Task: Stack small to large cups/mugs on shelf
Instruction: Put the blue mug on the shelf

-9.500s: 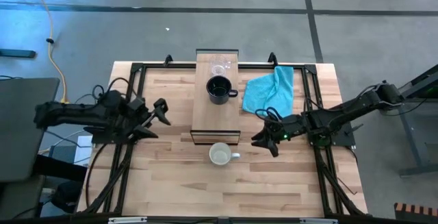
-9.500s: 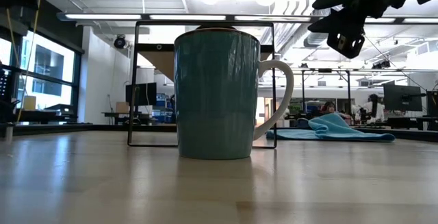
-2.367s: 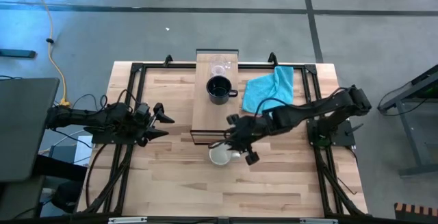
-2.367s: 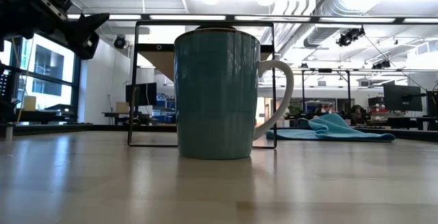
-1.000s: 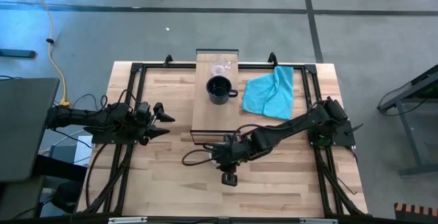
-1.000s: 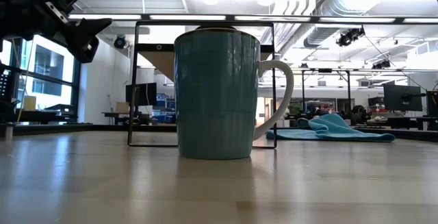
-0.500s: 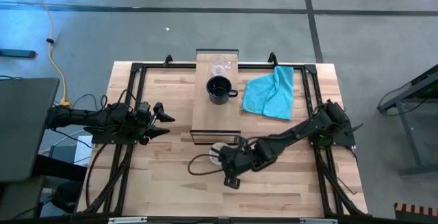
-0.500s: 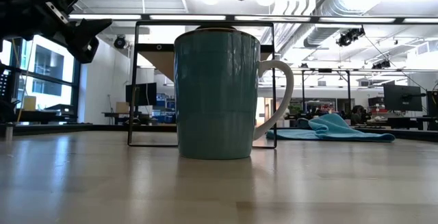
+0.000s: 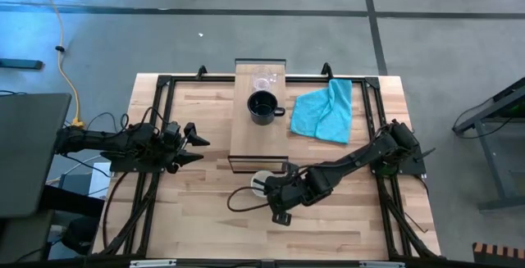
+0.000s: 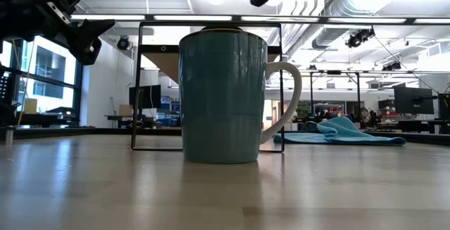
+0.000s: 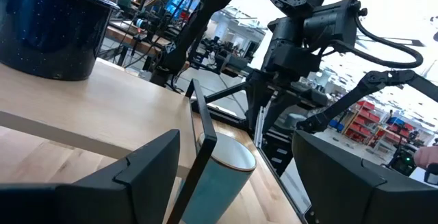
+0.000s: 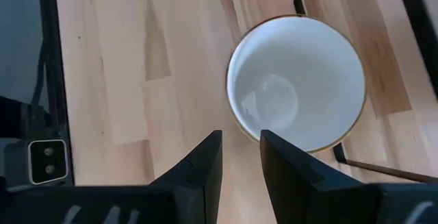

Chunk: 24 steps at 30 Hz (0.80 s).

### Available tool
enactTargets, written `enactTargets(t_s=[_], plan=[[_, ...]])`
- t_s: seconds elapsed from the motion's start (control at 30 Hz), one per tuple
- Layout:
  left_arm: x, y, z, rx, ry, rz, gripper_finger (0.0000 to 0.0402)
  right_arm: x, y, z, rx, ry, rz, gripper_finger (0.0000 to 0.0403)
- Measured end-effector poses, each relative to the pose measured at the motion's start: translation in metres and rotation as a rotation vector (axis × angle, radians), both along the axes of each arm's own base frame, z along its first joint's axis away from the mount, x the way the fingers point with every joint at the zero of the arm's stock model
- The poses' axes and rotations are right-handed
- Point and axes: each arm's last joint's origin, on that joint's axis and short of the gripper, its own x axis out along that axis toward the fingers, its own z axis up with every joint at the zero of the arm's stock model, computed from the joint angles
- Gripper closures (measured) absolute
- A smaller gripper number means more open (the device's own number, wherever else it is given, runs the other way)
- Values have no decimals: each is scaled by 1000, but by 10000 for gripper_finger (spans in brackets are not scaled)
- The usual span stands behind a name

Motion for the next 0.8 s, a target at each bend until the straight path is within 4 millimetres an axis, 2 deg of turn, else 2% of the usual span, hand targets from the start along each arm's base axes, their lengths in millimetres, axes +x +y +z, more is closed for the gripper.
enactTargets(t_s=[0.5, 0.8], plan=[[0, 0, 0, -1, 0, 0, 131, 13, 2, -10, -14, -45, 48, 313], [0, 0, 0, -1, 1, 0, 131, 26, -2, -28, -33, -12, 116, 313]])
